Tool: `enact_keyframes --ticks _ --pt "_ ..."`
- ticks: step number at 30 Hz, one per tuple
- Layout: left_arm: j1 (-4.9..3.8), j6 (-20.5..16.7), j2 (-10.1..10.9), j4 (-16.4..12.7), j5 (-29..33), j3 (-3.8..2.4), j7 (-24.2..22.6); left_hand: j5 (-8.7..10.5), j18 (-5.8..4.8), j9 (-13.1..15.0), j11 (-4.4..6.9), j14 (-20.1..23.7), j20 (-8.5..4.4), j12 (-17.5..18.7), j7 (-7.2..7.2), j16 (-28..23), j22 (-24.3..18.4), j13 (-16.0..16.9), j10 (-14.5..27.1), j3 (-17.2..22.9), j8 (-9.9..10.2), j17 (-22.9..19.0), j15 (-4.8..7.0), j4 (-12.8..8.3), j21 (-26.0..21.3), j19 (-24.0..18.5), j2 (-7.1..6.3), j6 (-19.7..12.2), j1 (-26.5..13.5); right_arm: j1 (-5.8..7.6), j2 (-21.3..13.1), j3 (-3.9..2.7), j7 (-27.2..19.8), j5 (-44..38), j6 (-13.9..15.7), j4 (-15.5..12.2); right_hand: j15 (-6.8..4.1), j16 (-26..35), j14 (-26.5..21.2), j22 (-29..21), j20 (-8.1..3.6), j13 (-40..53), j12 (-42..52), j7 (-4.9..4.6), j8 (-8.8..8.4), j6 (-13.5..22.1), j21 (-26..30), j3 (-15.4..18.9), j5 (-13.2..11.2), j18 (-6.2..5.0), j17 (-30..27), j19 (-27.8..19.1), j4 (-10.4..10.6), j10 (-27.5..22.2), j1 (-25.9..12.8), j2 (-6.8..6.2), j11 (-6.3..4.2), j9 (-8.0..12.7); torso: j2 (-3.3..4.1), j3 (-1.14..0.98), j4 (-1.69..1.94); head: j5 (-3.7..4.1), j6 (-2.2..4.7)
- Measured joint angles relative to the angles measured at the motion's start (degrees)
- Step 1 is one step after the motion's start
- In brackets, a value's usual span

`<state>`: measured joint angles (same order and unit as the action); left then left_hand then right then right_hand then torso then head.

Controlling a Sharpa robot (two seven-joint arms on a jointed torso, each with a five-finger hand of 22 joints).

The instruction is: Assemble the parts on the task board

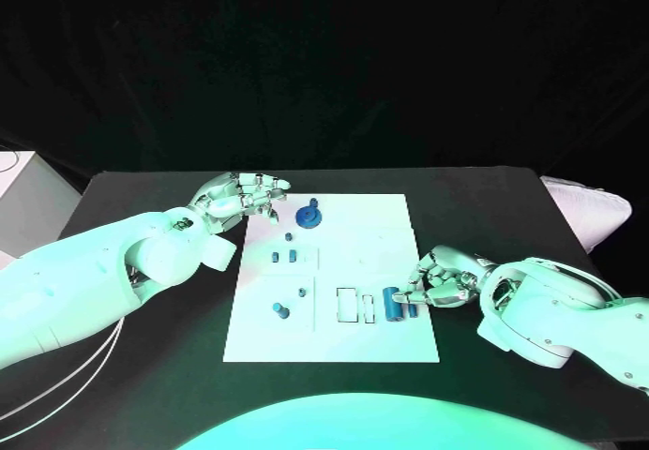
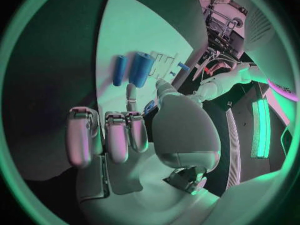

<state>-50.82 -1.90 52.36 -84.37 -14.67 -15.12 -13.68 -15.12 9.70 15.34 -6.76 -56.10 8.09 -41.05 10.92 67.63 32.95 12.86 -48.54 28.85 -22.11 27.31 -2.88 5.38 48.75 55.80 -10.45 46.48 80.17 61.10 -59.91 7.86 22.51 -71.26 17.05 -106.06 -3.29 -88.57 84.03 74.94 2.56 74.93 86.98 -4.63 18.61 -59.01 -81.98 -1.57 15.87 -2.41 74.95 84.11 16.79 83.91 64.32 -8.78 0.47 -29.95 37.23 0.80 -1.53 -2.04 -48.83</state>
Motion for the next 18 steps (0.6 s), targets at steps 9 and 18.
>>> enact_keyframes --ticks 9,18 --pt "0.05 0.3 0.0 -0.1 -0.2 0.0 -0.1 0.0 0.0 -0.1 0.0 0.0 0.0 0.0 -0.2 0.0 -0.2 0.0 0.0 -0.5 0.0 0.0 0.0 0.5 -0.3 0.0 0.43 -0.2 -0.4 -0.73 2.6 0.0 3.1 -2.8 -0.1 1.0 0.0 -0.1 0.0 0.0 0.0 0.0 0.0 0.0 0.44 0.0 -0.7 4.1 0.0 0.0 0.0 0.0 0.1 0.0 -0.4 0.95 0.0 -0.2 0.07 -0.05 0.0 0.12 -0.21" --pt "0.06 0.9 0.1 -0.2 -0.3 0.0 -0.3 0.0 0.0 -0.1 0.0 0.0 0.0 0.0 -0.2 0.0 -0.4 -0.1 0.0 -0.6 0.0 0.1 0.0 1.0 -0.4 0.0 0.27 -0.2 -1.0 -1.08 3.5 0.03 5.7 -3.7 -0.6 1.7 0.01 -0.3 0.0 0.0 0.01 0.0 0.0 0.0 0.67 0.0 -1.1 5.6 -0.2 0.0 0.0 0.0 0.1 0.0 -1.0 1.6 0.0 -0.3 0.02 -0.05 0.0 0.06 -0.48"
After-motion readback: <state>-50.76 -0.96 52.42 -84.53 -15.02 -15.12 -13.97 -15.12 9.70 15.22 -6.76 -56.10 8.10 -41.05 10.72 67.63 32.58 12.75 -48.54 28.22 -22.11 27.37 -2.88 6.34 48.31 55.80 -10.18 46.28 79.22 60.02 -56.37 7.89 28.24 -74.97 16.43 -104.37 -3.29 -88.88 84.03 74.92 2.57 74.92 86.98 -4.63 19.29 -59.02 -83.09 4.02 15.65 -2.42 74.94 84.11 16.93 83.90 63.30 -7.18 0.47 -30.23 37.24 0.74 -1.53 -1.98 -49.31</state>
